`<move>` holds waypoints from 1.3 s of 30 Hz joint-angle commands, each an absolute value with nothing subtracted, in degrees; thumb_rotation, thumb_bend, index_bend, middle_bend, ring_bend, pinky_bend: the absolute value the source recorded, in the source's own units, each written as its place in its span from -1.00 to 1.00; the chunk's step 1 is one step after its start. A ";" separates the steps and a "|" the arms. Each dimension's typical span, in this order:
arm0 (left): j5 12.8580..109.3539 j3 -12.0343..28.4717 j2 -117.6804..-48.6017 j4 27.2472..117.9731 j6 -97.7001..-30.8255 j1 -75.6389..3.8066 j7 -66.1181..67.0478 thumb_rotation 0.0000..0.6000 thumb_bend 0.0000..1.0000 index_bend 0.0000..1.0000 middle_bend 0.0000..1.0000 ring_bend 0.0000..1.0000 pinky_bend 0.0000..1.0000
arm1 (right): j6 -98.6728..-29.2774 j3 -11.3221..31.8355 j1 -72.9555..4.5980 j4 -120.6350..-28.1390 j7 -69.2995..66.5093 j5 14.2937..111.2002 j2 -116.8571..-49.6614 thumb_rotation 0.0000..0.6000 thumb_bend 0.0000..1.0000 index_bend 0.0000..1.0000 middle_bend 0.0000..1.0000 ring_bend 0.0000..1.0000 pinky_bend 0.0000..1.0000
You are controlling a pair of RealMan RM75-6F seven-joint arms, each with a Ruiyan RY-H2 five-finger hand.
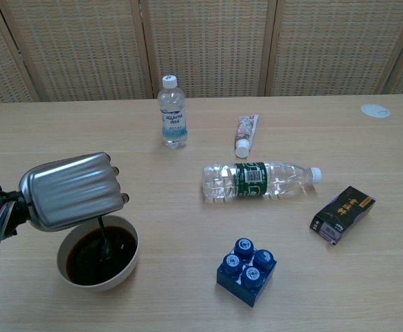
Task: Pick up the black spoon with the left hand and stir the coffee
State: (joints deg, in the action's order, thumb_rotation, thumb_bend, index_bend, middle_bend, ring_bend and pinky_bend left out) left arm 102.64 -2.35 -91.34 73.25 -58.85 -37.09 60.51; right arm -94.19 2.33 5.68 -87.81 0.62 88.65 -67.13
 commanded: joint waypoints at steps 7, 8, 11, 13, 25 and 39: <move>102.38 -3.77 -89.43 77.47 -58.56 -35.71 62.82 1.00 -0.22 0.46 0.51 0.25 0.39 | -94.59 2.22 5.89 -87.97 0.80 88.85 -67.04 1.00 -0.60 -0.57 -0.77 -1.00 -1.00; 102.29 -3.71 -89.38 77.63 -58.54 -35.65 63.09 1.00 -0.22 0.46 0.51 0.25 0.39 | -94.61 2.20 5.91 -87.98 0.80 88.85 -67.03 1.00 -0.60 -0.57 -0.77 -1.00 -1.00; 101.93 -3.54 -89.20 78.25 -58.50 -35.42 63.73 1.00 -0.22 0.46 0.50 0.24 0.39 | -94.73 2.22 5.96 -88.01 0.78 88.85 -66.99 1.00 -0.60 -0.57 -0.77 -1.00 -1.00; 101.67 -3.39 -89.03 78.63 -58.44 -35.31 64.11 1.00 -0.22 0.46 0.49 0.23 0.39 | -94.76 2.23 5.96 -88.03 0.79 88.89 -66.99 1.00 -0.60 -0.57 -0.77 -1.00 -1.00; 99.39 -2.57 -88.08 80.48 -57.63 -34.51 66.74 1.00 -0.55 0.05 0.43 0.16 0.39 | -94.69 2.21 5.82 -88.23 0.88 89.11 -66.95 1.00 -0.60 -0.57 -0.74 -1.00 -1.00; 98.21 -1.32 -85.85 83.89 -60.01 -33.54 66.35 1.00 -0.66 -0.16 0.41 0.15 0.39 | -94.83 2.36 5.65 -88.52 0.99 89.35 -66.77 1.00 -0.60 -0.57 -0.73 -1.00 -1.00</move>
